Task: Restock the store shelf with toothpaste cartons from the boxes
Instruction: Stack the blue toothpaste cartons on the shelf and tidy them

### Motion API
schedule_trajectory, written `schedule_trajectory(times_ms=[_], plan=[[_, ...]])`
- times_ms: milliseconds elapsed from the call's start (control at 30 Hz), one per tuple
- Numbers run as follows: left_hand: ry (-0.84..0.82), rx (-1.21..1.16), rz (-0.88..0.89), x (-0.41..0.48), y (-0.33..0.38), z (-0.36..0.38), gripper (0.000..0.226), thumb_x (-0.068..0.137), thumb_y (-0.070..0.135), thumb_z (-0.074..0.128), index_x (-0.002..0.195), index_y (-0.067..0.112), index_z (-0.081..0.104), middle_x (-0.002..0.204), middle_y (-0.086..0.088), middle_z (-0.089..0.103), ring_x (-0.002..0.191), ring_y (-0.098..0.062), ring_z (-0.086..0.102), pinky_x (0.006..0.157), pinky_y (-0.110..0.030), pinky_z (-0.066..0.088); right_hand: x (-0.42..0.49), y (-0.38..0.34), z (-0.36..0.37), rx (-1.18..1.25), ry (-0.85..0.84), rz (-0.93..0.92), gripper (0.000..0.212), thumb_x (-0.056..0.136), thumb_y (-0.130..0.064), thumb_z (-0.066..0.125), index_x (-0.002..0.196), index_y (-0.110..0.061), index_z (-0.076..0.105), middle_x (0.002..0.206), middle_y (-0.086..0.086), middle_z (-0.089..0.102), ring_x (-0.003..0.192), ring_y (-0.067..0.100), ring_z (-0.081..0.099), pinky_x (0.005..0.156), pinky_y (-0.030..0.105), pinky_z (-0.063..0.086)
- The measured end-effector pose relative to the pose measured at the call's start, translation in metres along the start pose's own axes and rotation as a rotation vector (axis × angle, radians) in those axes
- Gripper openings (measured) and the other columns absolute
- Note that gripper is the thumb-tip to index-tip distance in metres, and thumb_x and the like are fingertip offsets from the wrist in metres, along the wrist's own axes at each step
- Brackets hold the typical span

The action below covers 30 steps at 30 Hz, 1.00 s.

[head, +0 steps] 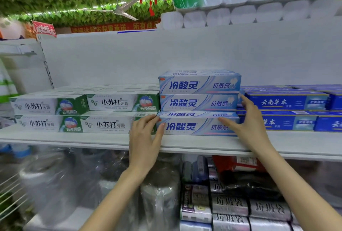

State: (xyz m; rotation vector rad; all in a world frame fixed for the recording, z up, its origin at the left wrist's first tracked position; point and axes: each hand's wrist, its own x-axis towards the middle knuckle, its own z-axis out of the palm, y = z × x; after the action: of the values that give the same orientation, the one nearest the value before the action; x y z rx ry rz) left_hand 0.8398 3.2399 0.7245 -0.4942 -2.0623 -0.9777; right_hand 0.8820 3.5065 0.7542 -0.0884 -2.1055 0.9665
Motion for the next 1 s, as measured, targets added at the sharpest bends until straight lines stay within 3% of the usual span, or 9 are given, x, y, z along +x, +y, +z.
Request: schedule_trajectory(times_ms=[200, 467, 633, 767, 900, 1000], plan=[[-0.037, 0.161, 0.042, 0.024, -0.012, -0.001, 0.06, 0.082, 0.065, 0.039, 0.116, 0.025, 0.067, 0.119, 0.009, 0.062, 0.113, -0.015, 0.046, 0.088, -0.027, 0.025, 0.002, 0.003, 0.001, -0.095, -0.008, 0.027, 0.099, 0.066, -0.05, 0.079, 0.147, -0.02, 0.031, 0.143, 0.003, 0.044, 0.133, 0.024, 0.036, 0.109, 0.048, 0.033], [-0.09, 0.278, 0.137, 0.025, -0.015, 0.001, 0.056, 0.09, 0.057, 0.035, 0.118, 0.021, 0.068, 0.116, 0.006, 0.065, 0.113, -0.016, 0.051, 0.098, -0.029, 0.024, 0.001, -0.003, 0.004, -0.257, -0.018, 0.02, 0.101, 0.067, -0.057, 0.075, 0.148, -0.022, 0.026, 0.139, 0.0, 0.05, 0.129, 0.026, 0.041, 0.107, 0.043, 0.025], [-0.1, 0.234, 0.106, 0.033, -0.016, 0.002, 0.035, 0.089, 0.043, 0.061, 0.117, 0.022, 0.069, 0.117, 0.005, 0.065, 0.113, -0.016, 0.05, 0.092, -0.028, 0.025, 0.0, -0.003, 0.004, -0.282, -0.031, 0.031, 0.101, 0.07, -0.056, 0.073, 0.149, -0.02, 0.022, 0.14, 0.002, 0.048, 0.129, 0.027, 0.039, 0.109, 0.042, 0.022], [-0.108, 0.176, 0.057, 0.043, -0.02, 0.002, 0.033, 0.079, 0.043, 0.072, 0.107, 0.026, 0.073, 0.114, 0.007, 0.064, 0.111, -0.017, 0.048, 0.083, -0.029, 0.024, -0.001, -0.004, 0.004, -0.281, -0.031, 0.034, 0.097, 0.072, -0.053, 0.073, 0.148, -0.018, 0.025, 0.138, 0.001, 0.05, 0.13, 0.026, 0.039, 0.109, 0.041, 0.02], [-0.135, 0.169, 0.011, 0.053, -0.024, 0.003, 0.041, 0.072, 0.05, 0.075, 0.107, 0.029, 0.068, 0.113, 0.006, 0.059, 0.11, -0.018, 0.047, 0.083, -0.031, 0.024, -0.001, -0.004, 0.004, -0.272, -0.024, 0.04, 0.095, 0.071, -0.052, 0.075, 0.147, -0.019, 0.027, 0.136, 0.001, 0.051, 0.128, 0.026, 0.04, 0.108, 0.04, 0.021], [-0.113, 0.181, -0.041, 0.055, -0.024, 0.006, 0.054, 0.067, 0.055, 0.076, 0.104, 0.022, 0.055, 0.106, 0.005, 0.053, 0.103, -0.019, 0.047, 0.081, -0.031, 0.025, -0.001, -0.002, 0.003, -0.24, -0.001, 0.035, 0.093, 0.07, -0.049, 0.077, 0.144, -0.019, 0.03, 0.132, 0.001, 0.054, 0.125, 0.026, 0.044, 0.106, 0.04, 0.024]])
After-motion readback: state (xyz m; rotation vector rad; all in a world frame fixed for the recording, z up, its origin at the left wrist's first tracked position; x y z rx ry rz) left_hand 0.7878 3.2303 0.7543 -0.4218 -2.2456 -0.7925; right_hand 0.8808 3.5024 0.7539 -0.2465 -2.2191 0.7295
